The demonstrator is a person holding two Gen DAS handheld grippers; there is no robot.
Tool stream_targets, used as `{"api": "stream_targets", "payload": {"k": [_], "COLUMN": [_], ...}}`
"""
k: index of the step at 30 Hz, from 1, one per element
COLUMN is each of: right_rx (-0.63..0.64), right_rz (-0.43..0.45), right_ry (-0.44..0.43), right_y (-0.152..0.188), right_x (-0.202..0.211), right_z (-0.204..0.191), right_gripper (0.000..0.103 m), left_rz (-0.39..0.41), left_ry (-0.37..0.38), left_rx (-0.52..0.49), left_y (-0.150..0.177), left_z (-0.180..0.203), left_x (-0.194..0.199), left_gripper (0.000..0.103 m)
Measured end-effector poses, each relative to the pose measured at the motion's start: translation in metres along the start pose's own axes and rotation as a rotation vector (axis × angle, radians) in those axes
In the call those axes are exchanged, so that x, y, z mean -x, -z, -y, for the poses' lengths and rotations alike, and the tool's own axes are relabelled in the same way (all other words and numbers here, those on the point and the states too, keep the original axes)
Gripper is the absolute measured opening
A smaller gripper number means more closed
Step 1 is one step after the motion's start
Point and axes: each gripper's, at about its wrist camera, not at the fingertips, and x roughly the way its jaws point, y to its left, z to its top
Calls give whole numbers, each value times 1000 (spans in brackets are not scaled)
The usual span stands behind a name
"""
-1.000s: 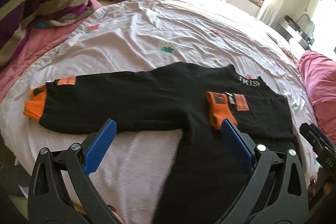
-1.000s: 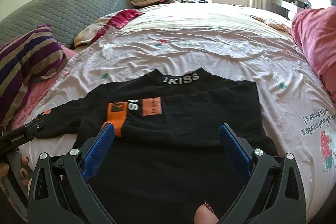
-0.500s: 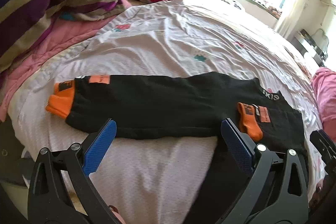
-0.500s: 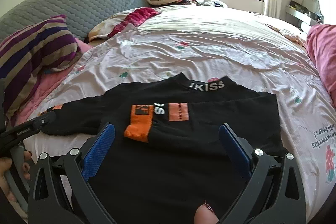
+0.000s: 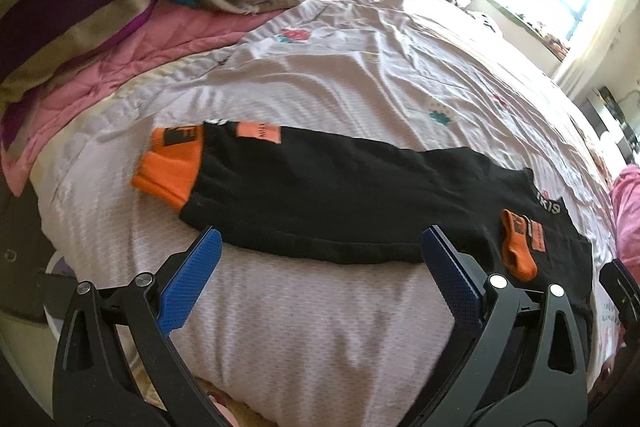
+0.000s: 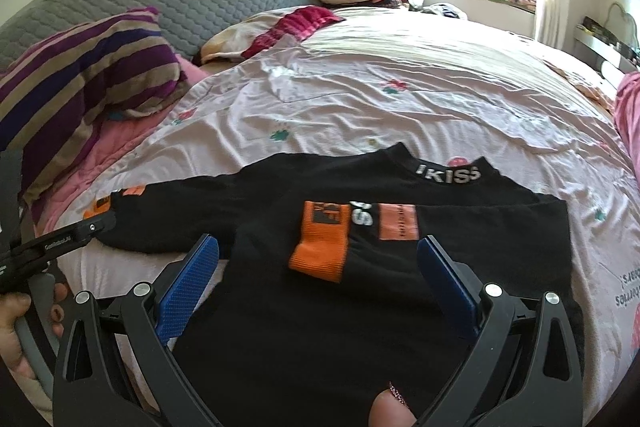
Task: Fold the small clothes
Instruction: 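Close the left tool on the other orange sleeve cuff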
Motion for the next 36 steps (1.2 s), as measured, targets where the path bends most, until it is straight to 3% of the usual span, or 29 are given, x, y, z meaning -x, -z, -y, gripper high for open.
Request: {"api": "stream_targets", "payload": {"k": [9,22,27,34,36], "right_rx": [65,151,179,189,176], "right_rz": [-21,-72,-87,-105,-110], "right_ry": [-43,-94,-106,-104,-99], "right_y": [-5,-2,0,5,6], "right_x": [-17,-47,-55,-62,-62], "right_z": [-32,-72,-84,-88,-86], "right_gripper": [98,98,98,98,98], "left_rz": [-29,-26,-6,29,37], "left_ry": [-1,69,104,70,65], "left_rx": [126,286,355,419,429], "left_y": [0,1,0,-8,-11], "left_z": [-41,-86,-99,-115,-118], "left_x": [-15,-32,-40,-53,-56], "left_gripper": [93,93,61,34,19]}}
